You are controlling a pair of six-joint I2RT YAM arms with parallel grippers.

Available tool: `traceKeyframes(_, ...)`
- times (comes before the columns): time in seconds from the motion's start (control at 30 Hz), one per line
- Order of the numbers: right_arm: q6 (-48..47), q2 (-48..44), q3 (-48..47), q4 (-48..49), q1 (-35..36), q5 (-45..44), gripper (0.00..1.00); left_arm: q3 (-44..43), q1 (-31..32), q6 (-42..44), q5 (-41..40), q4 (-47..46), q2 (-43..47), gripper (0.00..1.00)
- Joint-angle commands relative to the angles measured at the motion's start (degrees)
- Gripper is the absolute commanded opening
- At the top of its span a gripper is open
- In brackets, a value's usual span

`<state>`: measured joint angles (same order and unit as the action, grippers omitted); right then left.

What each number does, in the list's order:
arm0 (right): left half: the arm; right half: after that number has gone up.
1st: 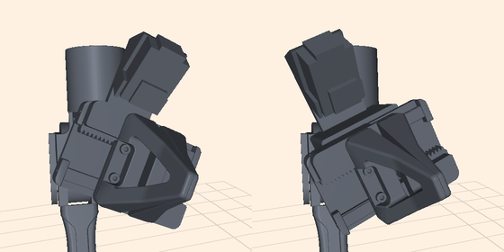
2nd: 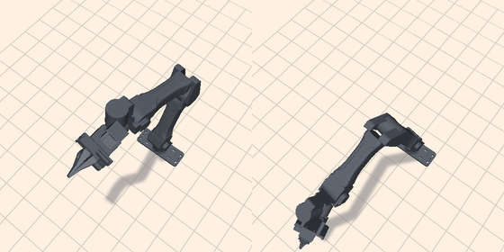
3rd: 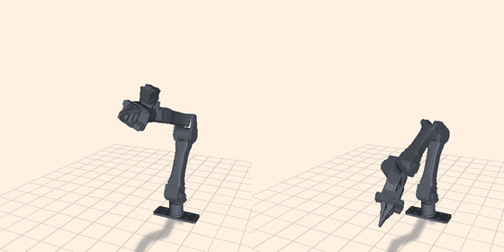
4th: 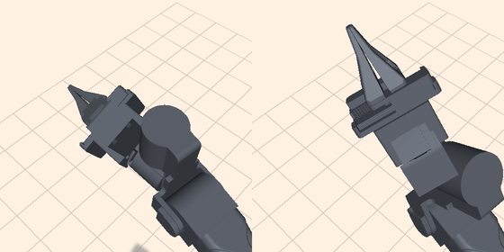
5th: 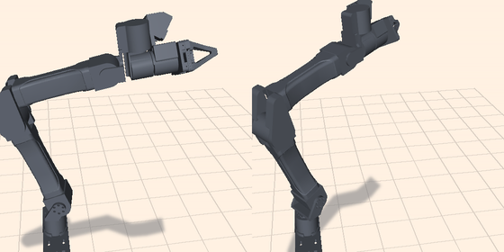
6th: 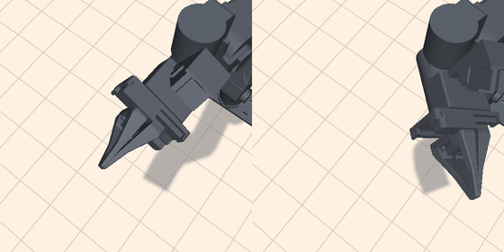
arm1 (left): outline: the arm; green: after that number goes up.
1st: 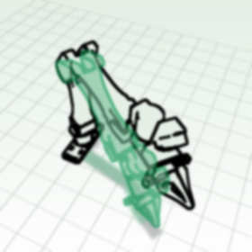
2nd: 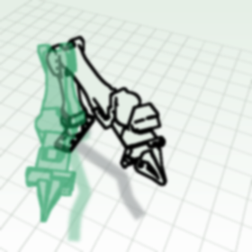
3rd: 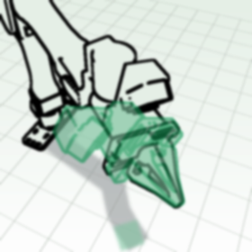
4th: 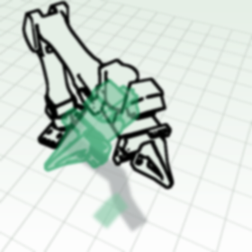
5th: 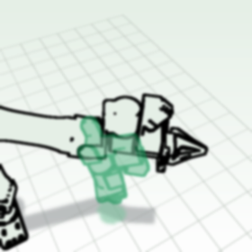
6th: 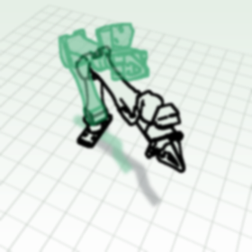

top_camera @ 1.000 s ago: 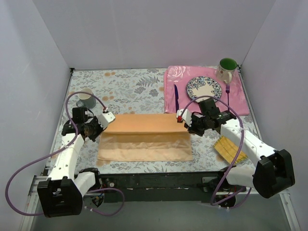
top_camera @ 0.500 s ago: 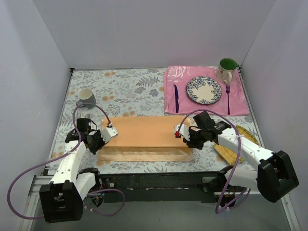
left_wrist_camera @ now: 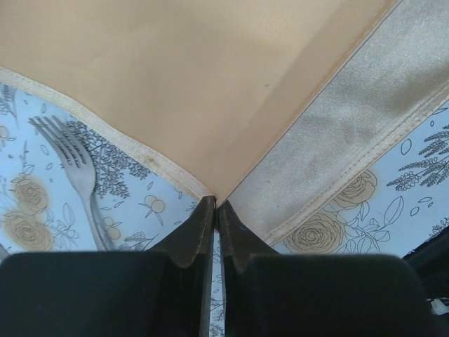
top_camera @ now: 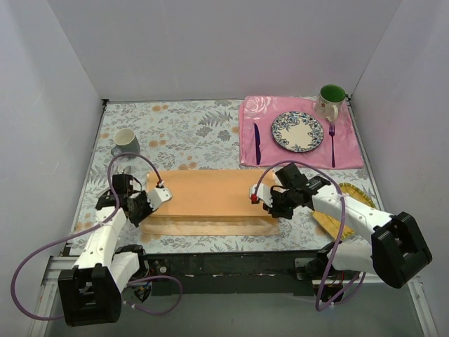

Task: Fold the napkin into a case and place the utensils inside
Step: Fold and flatten the napkin at the center of the board.

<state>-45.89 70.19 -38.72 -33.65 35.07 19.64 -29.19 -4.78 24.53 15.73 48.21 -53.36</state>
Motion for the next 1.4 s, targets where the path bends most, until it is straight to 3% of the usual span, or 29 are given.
traceKeyframes(0.0,1.41,-1.28,-6.00,-5.54,0.26,0.92,0.01,-7.26,-0.41,-0.80,0.62,1.88,0.54,0.00)
traceKeyframes(0.17,2.99,-4.45,-7.42,-8.54,2.28,1.63,0.01,-13.08,-0.41,0.95,1.24,7.95,1.68,0.00)
traceKeyframes(0.33,3.00,-4.10,-5.24,-7.22,2.99,1.28,0.01,-13.00,-0.41,5.16,0.54,11.56,2.82,0.00)
traceKeyframes(0.9,1.15,0.82,-0.83,-2.56,4.66,0.31,0.01,-1.49,-0.41,6.05,-2.19,4.62,2.30,0.02)
traceKeyframes(1.37,1.33,-0.05,-3.64,-5.81,5.89,0.40,0.01,-6.13,-0.41,5.88,-1.49,9.18,4.32,0.00)
